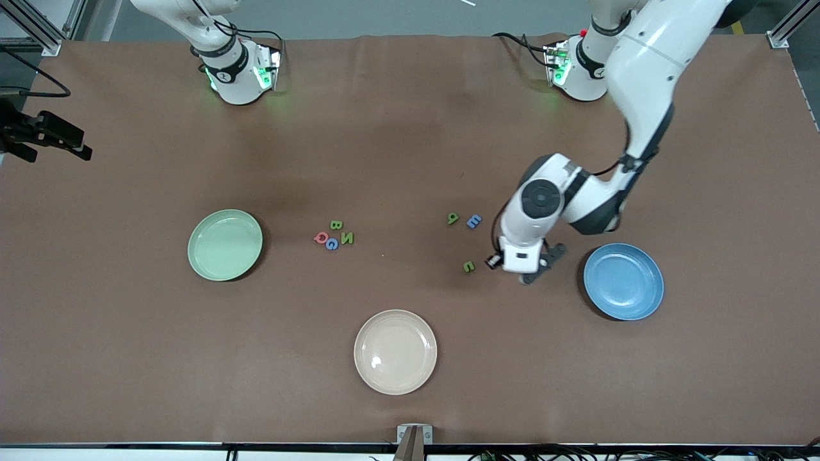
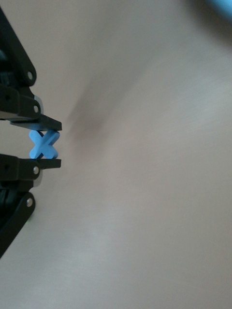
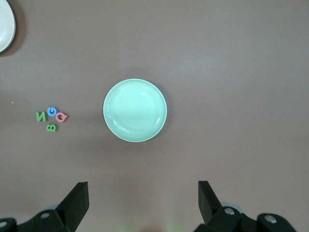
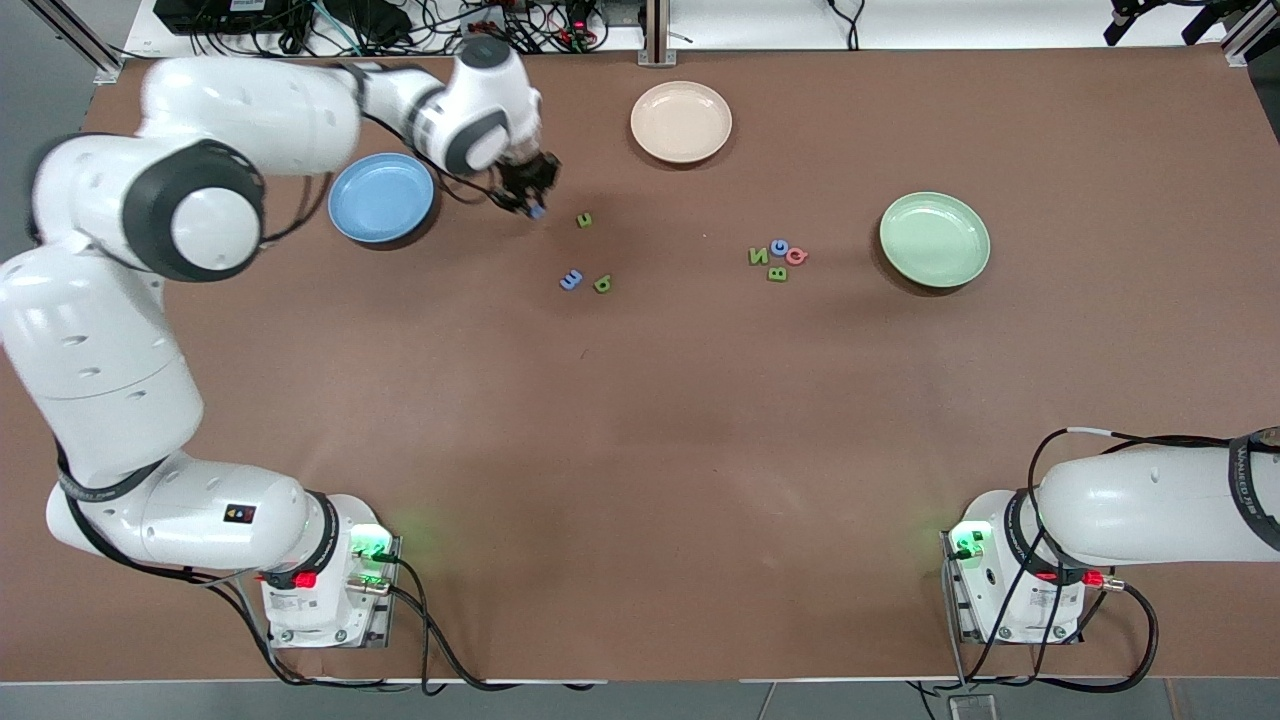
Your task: Sort upper and lower case letters into plates
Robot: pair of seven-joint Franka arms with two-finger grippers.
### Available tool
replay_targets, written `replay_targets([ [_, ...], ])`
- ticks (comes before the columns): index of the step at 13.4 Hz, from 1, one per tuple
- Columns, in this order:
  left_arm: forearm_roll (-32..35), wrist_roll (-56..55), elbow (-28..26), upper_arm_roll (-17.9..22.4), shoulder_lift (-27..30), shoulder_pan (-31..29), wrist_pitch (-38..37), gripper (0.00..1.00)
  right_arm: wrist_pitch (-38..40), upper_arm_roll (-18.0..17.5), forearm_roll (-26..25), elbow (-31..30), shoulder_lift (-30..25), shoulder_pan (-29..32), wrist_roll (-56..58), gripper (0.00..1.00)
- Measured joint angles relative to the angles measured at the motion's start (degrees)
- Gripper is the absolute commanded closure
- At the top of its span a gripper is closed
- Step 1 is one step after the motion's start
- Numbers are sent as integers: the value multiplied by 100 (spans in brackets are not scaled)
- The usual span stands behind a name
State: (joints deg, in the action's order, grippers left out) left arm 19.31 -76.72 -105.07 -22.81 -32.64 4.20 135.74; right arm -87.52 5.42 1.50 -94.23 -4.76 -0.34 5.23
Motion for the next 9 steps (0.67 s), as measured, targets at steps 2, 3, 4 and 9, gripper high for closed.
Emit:
replay_targets([
  [2, 0, 583, -5, 4, 231, -479, -189, 100, -38, 4, 0, 35, 109, 4, 0, 0],
  [3, 0, 877, -10, 9, 275, -720, -231, 100, -86, 4, -3, 66, 234, 4, 4, 0],
  [4, 0, 1131, -14, 13, 280, -945, -260, 99, -175, 4, -7, 94, 385, 4, 5, 0],
  [9, 0, 1923, -193, 28, 189, -1744, -294, 86, -752, 9, -28, 164, 1352, 32, 6, 0],
])
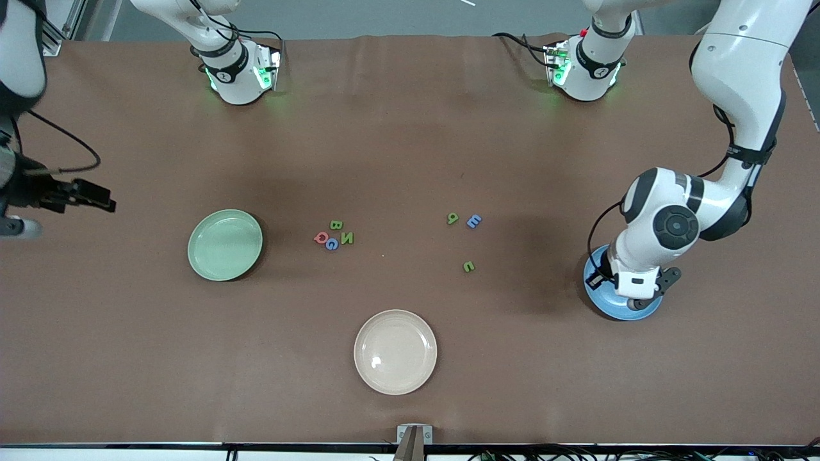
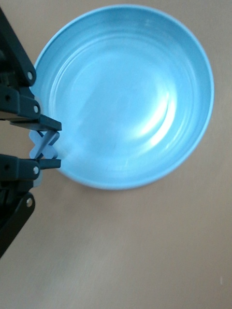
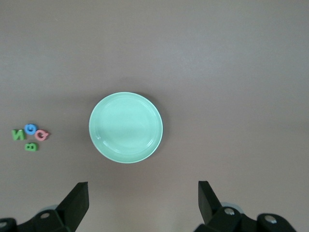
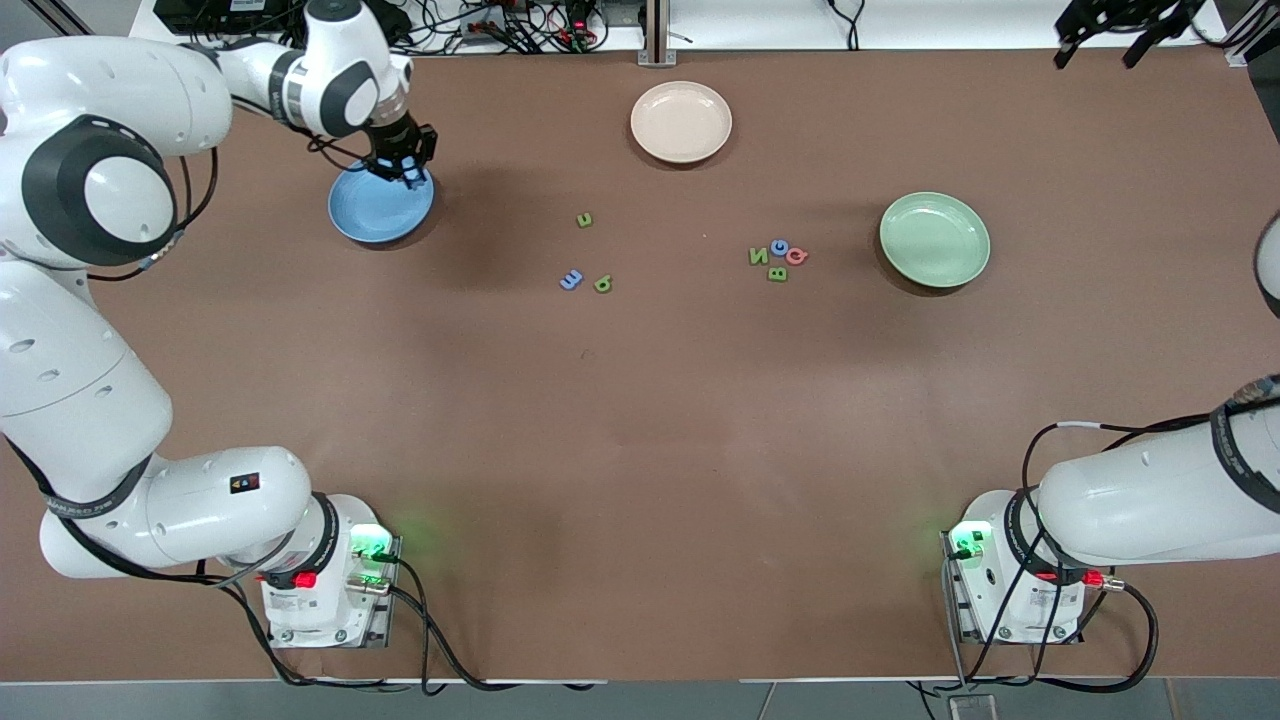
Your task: Sort upper and lower case letters into plates
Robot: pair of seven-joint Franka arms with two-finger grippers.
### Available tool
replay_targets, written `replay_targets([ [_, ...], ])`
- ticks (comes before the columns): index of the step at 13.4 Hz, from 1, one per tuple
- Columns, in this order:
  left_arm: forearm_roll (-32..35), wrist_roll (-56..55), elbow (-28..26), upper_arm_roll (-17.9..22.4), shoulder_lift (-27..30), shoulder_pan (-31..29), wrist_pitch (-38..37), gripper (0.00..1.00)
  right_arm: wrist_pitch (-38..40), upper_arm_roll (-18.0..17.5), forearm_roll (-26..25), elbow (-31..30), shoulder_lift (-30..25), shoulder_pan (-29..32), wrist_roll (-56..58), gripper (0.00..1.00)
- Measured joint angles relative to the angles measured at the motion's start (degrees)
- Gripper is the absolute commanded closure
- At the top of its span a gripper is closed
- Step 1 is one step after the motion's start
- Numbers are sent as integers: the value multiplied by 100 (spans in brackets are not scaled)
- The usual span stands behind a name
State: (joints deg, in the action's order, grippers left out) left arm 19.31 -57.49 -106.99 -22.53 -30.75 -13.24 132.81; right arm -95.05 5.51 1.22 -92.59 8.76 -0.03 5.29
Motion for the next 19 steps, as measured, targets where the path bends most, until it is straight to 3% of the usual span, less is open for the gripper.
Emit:
replay_targets([
  [2, 41, 141, -4, 3, -108, -213, 1, 56, -168, -4, -11, 23, 308, -1, -31, 0],
  [3, 105, 147, -1, 4, -157, -303, 6, 28, -233, -13, -1, 23, 389, -14, -187, 0],
  [4, 139, 154, 6, 4, -194, -365, 14, 10, -336, -36, 5, -2, 444, -55, -512, 0],
  [5, 150, 161, 14, 5, -216, -404, 20, 1, -518, -58, 8, -79, 487, -157, -880, 0],
  [9, 152, 156, 37, -141, -211, -370, 20, 2, -1929, -120, 11, -986, 693, -815, -2425, 0],
  [13, 152, -677, -6, -883, -186, -294, -23, 6, -3701, -129, 10, -2091, 1051, -1507, -3766, 0],
  [16, 154, -1579, -148, -1446, -180, -173, -25, 6, -4465, -128, 9, -2284, 1529, -1940, -4545, 0],
  [19, 156, -2597, -248, -1565, -180, 337, -23, 8, -4860, -126, 10, -2284, 1915, -2211, -5068, 0],
])
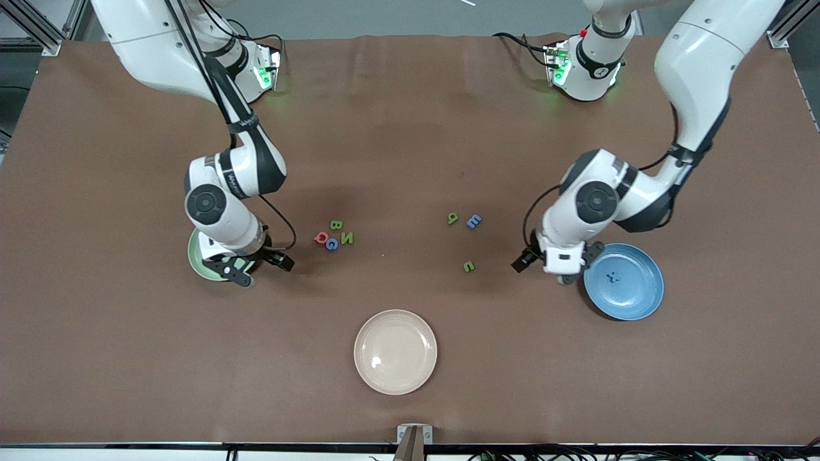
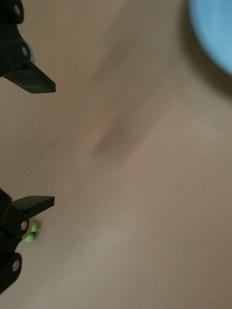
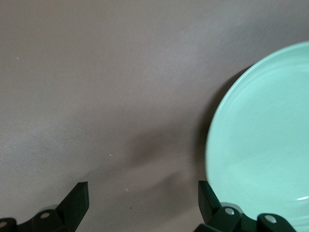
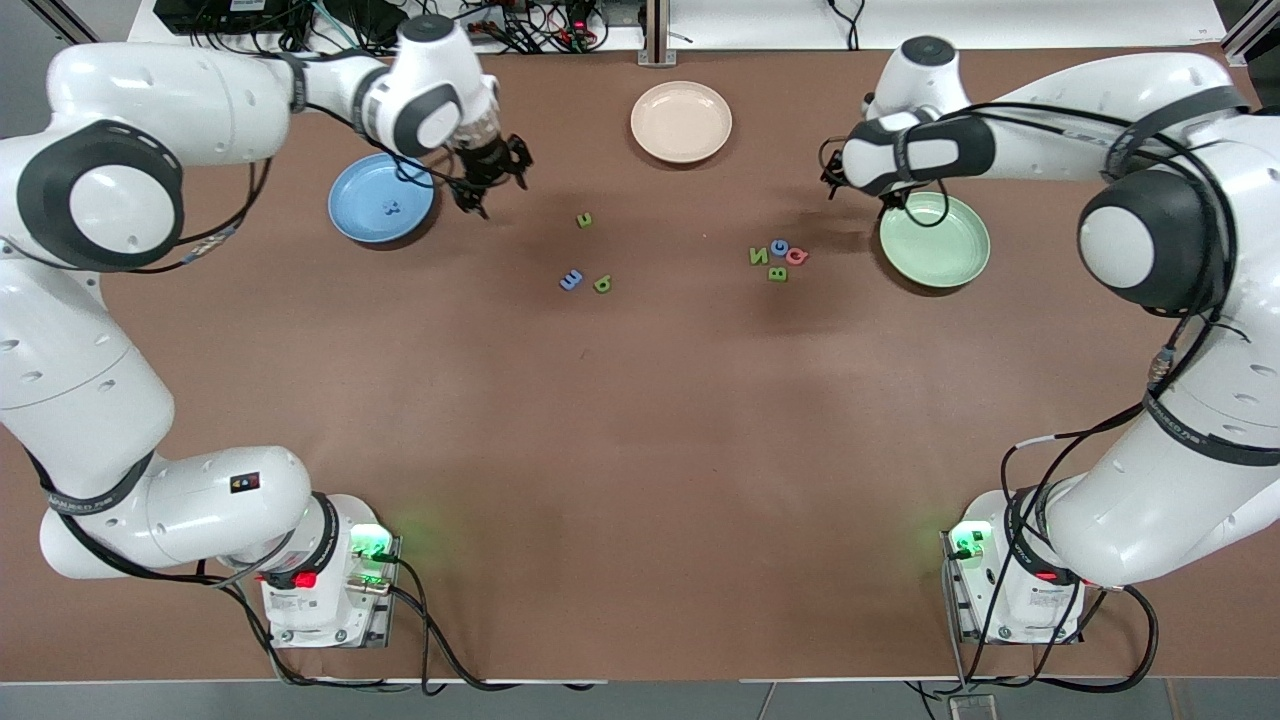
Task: Sort upper and lower case letters into plates
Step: 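Grasp the blue E with the left gripper while the right gripper grasps the pink q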
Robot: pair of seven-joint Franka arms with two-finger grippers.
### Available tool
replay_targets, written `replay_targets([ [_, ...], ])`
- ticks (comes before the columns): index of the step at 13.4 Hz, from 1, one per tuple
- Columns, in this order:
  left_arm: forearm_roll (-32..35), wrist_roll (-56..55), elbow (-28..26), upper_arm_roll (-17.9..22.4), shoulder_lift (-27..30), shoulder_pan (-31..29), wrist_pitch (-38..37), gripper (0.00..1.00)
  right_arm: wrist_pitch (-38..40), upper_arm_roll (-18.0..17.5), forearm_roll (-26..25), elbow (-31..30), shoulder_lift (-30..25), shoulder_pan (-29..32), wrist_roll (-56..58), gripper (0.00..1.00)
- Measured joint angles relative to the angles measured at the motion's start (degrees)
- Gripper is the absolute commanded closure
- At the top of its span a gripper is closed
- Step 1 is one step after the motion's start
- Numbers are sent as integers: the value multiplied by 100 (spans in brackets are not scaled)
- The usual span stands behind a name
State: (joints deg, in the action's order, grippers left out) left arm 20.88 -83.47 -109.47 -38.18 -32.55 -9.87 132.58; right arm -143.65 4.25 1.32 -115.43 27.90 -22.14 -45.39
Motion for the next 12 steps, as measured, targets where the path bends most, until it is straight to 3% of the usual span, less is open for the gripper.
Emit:
replay_targets([
  [4, 0, -1087, -183, 5, -18, 625, 111, 13, -258, 1, 0, -5, 246, -317, -587, 0],
  [8, 93, -1687, -562, 11, -102, 765, 629, 15, -478, 1, 0, -204, 343, -524, -798, 0],
  [12, 867, -2492, -619, 13, -373, 852, 684, 17, -586, 7, -1, -299, 346, -593, -990, 0],
])
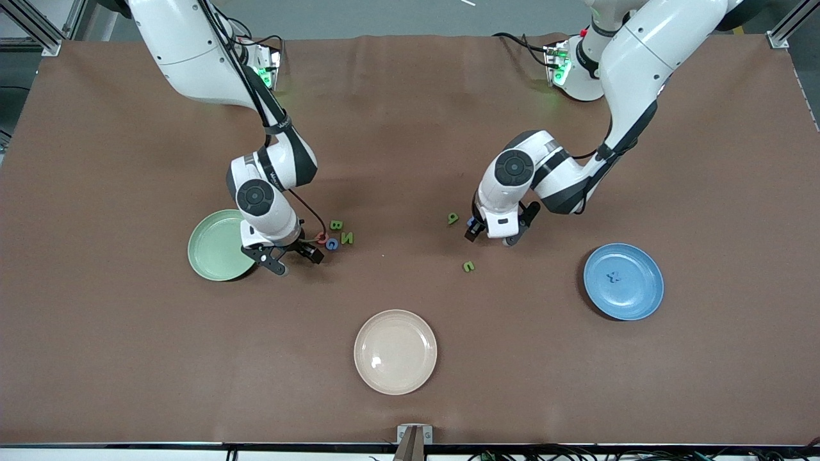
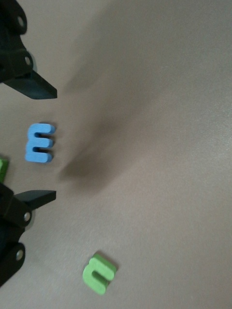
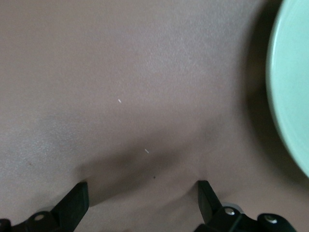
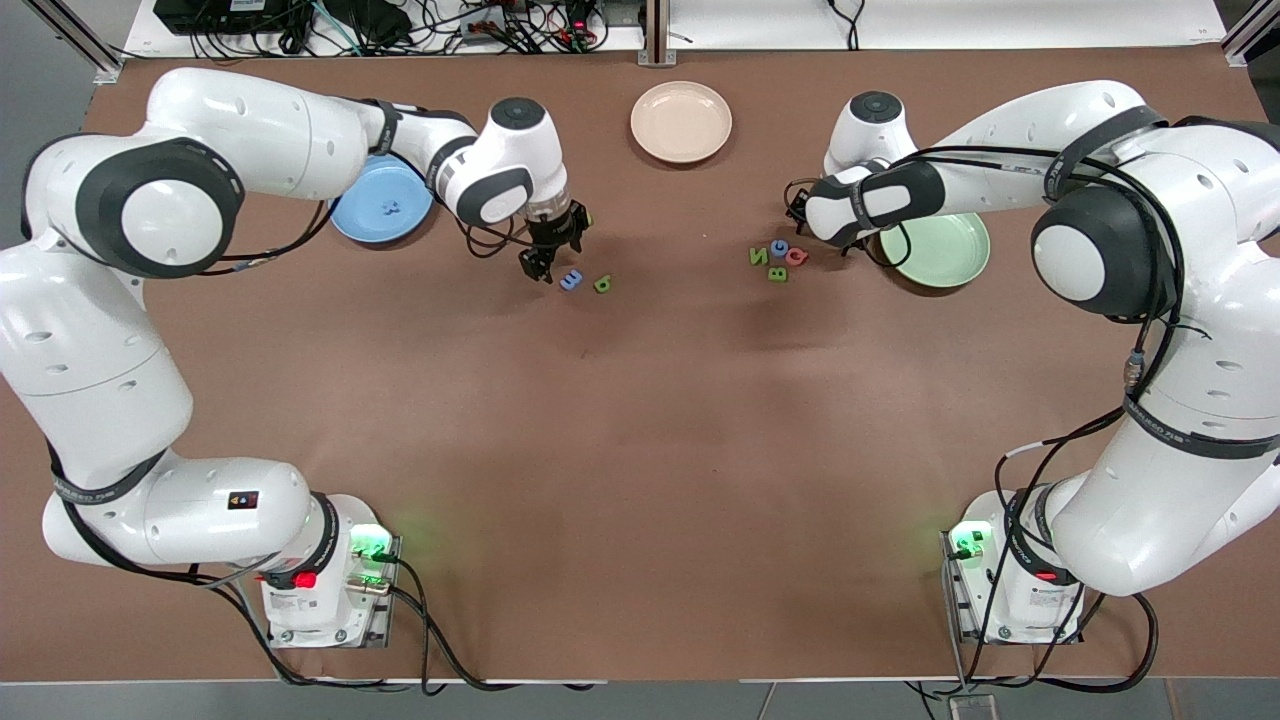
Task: Sort upper and lower case letters into plates
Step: 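Grasp the blue E with the left gripper while the right gripper grasps the pink q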
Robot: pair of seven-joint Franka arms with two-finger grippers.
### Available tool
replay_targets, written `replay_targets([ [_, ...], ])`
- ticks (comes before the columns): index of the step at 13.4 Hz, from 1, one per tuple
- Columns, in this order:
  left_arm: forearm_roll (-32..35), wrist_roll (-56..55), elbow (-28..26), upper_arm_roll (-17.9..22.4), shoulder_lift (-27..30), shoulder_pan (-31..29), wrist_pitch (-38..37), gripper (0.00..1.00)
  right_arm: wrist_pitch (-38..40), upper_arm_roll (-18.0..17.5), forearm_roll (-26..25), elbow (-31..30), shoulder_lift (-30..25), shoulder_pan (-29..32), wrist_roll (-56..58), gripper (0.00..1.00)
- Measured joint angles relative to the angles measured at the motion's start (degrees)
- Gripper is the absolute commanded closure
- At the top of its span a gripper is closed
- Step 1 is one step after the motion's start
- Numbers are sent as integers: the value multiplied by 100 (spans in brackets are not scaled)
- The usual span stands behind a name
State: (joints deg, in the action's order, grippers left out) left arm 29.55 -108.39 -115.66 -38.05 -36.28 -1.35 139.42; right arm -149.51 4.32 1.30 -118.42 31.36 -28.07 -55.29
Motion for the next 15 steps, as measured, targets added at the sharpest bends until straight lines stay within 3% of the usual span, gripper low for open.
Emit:
replay_targets([
  [3, 178, -215, 2, 0, -131, 21, 27, 22, 33, 8, -2, -14, -10, -231, -321, 0],
  [10, 179, -340, -64, 0, -161, 67, 224, 46, 252, -4, -2, -178, -192, -518, -592, 1],
  [11, 179, -360, -88, 0, -173, 67, 269, 55, 258, -9, -2, -210, -215, -524, -594, 3],
  [14, 179, -383, -78, -1, -188, 61, 370, 96, 258, -14, -2, -234, -243, -531, -522, 18],
  [15, 179, -388, -78, -1, -188, 57, 372, 98, 256, -14, -2, -233, -257, -531, -486, 24],
])
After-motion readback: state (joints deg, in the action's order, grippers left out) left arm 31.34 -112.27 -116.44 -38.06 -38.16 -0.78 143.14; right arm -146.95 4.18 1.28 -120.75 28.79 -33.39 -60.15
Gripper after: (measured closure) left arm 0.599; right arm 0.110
